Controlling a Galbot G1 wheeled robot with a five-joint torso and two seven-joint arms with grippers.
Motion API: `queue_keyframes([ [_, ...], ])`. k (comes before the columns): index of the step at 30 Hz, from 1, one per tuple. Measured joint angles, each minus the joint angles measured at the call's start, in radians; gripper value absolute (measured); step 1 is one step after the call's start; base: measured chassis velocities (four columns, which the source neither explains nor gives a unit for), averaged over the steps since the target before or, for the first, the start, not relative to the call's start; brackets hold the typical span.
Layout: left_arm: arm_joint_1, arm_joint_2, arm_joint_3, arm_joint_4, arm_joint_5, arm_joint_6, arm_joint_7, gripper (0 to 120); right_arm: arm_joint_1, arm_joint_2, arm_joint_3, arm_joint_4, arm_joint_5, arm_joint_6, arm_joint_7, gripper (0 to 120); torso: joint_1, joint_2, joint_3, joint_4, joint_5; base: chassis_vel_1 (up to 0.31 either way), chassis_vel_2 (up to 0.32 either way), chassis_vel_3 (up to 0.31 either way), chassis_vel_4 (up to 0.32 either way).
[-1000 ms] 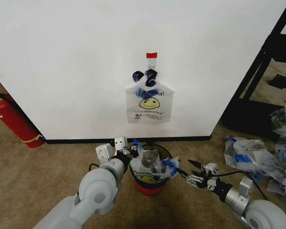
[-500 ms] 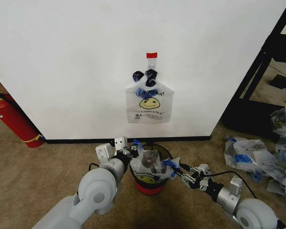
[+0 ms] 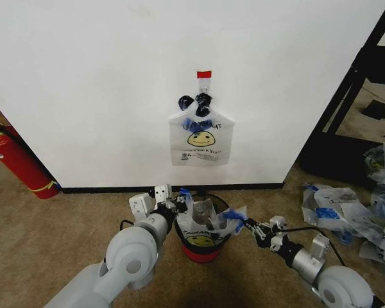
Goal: Pick up the garbage bag from the wall and place it over the trash bin.
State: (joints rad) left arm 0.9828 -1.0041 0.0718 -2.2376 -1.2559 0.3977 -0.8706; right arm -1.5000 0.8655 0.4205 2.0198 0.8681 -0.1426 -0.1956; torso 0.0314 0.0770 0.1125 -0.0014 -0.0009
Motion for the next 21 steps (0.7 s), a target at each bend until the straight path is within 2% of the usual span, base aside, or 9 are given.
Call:
queue_keyframes([
  [8, -0.026, -0.038, 0.009, 0.062, 0.004, -0.007, 0.004, 0, 0.085, 0.028, -0.084, -0.012, 0.028, -0.027, 0.121, 0, 0.000, 0.000, 0.000, -0.0001, 0.0002, 0.000, 0.000, 0.000, 0.000],
  [12, 0.030, -0.007, -0.011, 0.044, 0.008, -0.008, 0.011, 0, 0.070, 0.037, -0.100, -0.003, -0.007, -0.057, 0.169, 0, 0.000, 0.000, 0.000, 0.0001, 0.0002, 0.000, 0.000, 0.000, 0.000],
  [17, 0.133, 0.061, -0.041, -0.020, 0.011, 0.001, 0.016, 0, -0.018, 0.014, -0.055, 0.079, 0.021, -0.114, 0.272, 0, 0.000, 0.000, 0.000, 0.0000, 0.0000, 0.000, 0.000, 0.000, 0.000],
  [21, 0.168, 0.081, -0.040, -0.044, 0.019, 0.015, 0.011, 0, -0.044, 0.009, -0.042, 0.125, 0.042, -0.174, 0.347, 0, 0.000, 0.000, 0.000, -0.0001, 0.0000, 0.000, 0.000, 0.000, 0.000],
])
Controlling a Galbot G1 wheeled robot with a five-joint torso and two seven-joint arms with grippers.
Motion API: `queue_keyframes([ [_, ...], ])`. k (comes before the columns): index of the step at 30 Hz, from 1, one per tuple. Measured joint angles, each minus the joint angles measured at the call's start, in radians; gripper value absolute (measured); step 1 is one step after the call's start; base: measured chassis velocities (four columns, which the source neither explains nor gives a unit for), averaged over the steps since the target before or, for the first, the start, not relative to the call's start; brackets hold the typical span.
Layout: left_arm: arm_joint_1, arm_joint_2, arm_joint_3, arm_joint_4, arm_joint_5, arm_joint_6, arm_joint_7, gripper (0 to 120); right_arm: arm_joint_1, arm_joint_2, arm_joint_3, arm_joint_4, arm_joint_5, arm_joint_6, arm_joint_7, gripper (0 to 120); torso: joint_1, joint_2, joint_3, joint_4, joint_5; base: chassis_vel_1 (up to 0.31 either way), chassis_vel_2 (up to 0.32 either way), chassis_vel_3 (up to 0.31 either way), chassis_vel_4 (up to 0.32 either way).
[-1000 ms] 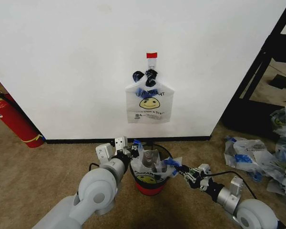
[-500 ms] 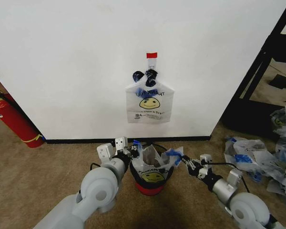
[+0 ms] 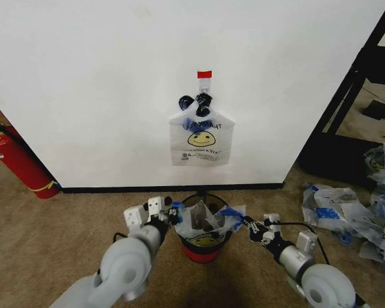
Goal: Pick up the garbage bag from the wall and place it over the trash bin.
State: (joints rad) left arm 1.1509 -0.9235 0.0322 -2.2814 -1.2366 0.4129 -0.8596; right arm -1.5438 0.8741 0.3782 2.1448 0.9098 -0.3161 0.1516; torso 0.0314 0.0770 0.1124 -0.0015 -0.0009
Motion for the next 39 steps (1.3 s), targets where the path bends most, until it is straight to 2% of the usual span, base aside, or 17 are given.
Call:
queue_keyframes([
  [6, 0.064, 0.025, -0.009, -0.026, 0.017, 0.024, -0.004, 0, -0.006, 0.004, 0.005, 0.047, 0.018, -0.121, 0.115, 0, 0.000, 0.000, 0.000, 0.0000, 0.0000, 0.000, 0.000, 0.000, 0.000],
  [13, 0.118, 0.066, -0.047, -0.044, 0.018, 0.032, 0.003, 0, 0.009, -0.006, 0.005, 0.042, 0.022, -0.196, 0.183, 0, 0.000, 0.000, 0.000, 0.0001, 0.0001, 0.000, 0.000, 0.000, 0.000],
  [19, 0.148, 0.067, -0.043, -0.036, 0.023, 0.038, 0.006, 0, 0.029, -0.008, -0.003, 0.028, 0.045, -0.257, 0.234, 0, 0.000, 0.000, 0.000, 0.0001, 0.0000, 0.000, 0.000, 0.000, 0.000],
  [28, 0.183, 0.084, -0.028, -0.062, 0.036, 0.049, 0.001, 0, 0.037, -0.012, -0.015, 0.034, 0.047, -0.308, 0.246, 0, 0.000, 0.000, 0.000, 0.0001, 0.0001, 0.000, 0.000, 0.000, 0.000],
  [39, 0.176, 0.100, -0.001, -0.053, 0.046, 0.052, 0.000, 0, 0.057, 0.011, -0.033, -0.012, 0.018, -0.349, 0.255, 0, 0.000, 0.000, 0.000, 0.0001, 0.0001, 0.000, 0.000, 0.000, 0.000],
])
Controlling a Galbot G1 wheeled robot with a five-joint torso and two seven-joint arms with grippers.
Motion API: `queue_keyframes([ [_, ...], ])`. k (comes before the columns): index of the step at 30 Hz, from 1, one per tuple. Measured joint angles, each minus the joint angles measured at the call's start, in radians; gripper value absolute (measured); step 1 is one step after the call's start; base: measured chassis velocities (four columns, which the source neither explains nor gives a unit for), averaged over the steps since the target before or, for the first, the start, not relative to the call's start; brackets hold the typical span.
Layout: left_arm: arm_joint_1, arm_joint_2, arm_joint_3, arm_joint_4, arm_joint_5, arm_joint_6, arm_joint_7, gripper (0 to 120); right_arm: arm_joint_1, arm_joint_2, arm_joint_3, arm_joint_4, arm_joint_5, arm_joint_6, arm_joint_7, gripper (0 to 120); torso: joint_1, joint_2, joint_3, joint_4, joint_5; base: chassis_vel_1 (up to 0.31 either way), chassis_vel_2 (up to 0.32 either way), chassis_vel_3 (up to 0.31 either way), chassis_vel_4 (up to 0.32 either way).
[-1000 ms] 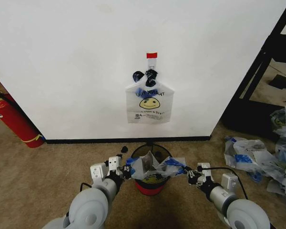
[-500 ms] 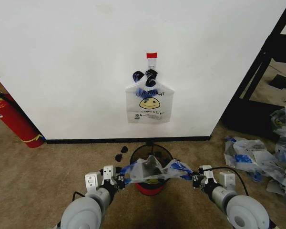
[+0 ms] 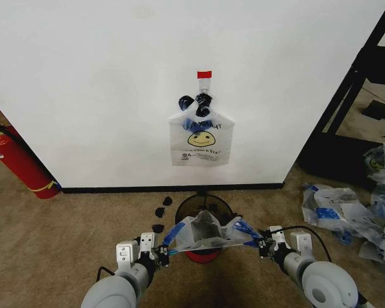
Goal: Pick up the garbage bag from the wall and place it over the trash bin.
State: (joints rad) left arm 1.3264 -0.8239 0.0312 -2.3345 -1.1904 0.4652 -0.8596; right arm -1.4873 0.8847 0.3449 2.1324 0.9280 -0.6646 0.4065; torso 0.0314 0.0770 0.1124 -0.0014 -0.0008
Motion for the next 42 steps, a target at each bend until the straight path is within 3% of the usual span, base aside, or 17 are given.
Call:
queue_keyframes([
  [23, -0.001, -0.024, 0.055, 0.102, 0.033, 0.011, 0.002, 0, 0.124, 0.096, -0.115, -0.147, -0.059, -0.012, 0.008, 0, 0.000, 0.000, 0.000, 0.0000, 0.0000, 0.000, 0.000, 0.000, 0.000],
  [42, -0.068, -0.073, 0.073, 0.212, 0.031, 0.012, 0.009, 0, 0.165, 0.135, -0.115, -0.221, -0.079, -0.007, 0.004, 0, 0.000, 0.000, 0.000, 0.0000, -0.0001, 0.000, 0.000, 0.000, 0.000],
])
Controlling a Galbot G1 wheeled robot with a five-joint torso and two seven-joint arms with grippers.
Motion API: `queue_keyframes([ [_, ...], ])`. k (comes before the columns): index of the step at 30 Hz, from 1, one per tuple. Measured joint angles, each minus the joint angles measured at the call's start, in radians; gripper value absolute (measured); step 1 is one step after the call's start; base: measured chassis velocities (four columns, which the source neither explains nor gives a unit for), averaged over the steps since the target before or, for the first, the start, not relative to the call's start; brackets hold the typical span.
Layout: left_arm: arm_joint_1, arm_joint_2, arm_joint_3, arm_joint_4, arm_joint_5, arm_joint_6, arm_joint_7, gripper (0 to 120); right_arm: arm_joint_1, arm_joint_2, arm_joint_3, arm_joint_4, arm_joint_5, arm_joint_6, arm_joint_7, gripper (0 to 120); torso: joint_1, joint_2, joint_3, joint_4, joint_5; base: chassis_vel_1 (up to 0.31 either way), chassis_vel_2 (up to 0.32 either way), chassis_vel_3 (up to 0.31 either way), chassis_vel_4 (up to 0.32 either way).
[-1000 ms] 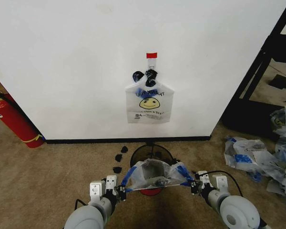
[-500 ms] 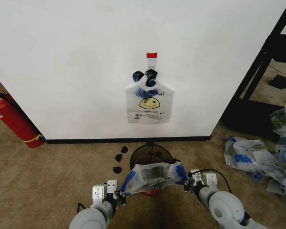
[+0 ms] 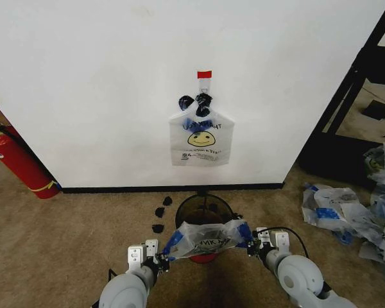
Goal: Pick up the garbage bag from the wall and place it over the trash bin.
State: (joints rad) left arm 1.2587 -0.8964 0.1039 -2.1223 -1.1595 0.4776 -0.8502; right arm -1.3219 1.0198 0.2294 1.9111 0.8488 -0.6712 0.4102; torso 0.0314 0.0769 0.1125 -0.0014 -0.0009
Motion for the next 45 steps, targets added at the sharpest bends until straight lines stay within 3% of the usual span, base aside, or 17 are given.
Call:
queue_keyframes([
  [18, -0.029, -0.032, 0.015, 0.055, 0.009, -0.008, 0.023, 0, 0.056, 0.041, -0.020, -0.090, -0.026, 0.015, -0.010, 0, 0.000, 0.000, 0.000, 0.0000, 0.0000, 0.000, 0.000, 0.000, 0.000],
  [25, -0.024, -0.030, 0.010, 0.037, 0.018, -0.015, 0.029, 0, 0.059, 0.043, -0.026, -0.093, -0.031, 0.044, -0.015, 0, 0.000, 0.000, 0.000, 0.0000, 0.0001, 0.000, 0.000, 0.000, 0.000],
  [35, -0.009, -0.006, 0.011, -0.022, 0.066, 0.008, 0.031, 36, 0.033, 0.032, -0.012, -0.051, -0.020, 0.057, -0.028, 7, 0.000, 0.000, 0.000, -0.0001, 0.0000, 0.000, 0.000, 0.000, 0.000],
  [42, 0.009, 0.015, 0.005, -0.076, 0.081, 0.023, 0.031, 61, 0.013, 0.012, 0.005, -0.012, -0.009, 0.060, -0.040, 30, 0.000, 0.000, 0.000, 0.0000, 0.0001, 0.000, 0.000, 0.000, 0.000],
  [45, 0.022, 0.027, -0.003, -0.095, 0.088, 0.027, 0.030, 74, -0.007, 0.002, 0.020, 0.015, -0.003, 0.062, -0.045, 45, 0.000, 0.000, 0.000, 0.0000, 0.0001, 0.000, 0.000, 0.000, 0.000],
])
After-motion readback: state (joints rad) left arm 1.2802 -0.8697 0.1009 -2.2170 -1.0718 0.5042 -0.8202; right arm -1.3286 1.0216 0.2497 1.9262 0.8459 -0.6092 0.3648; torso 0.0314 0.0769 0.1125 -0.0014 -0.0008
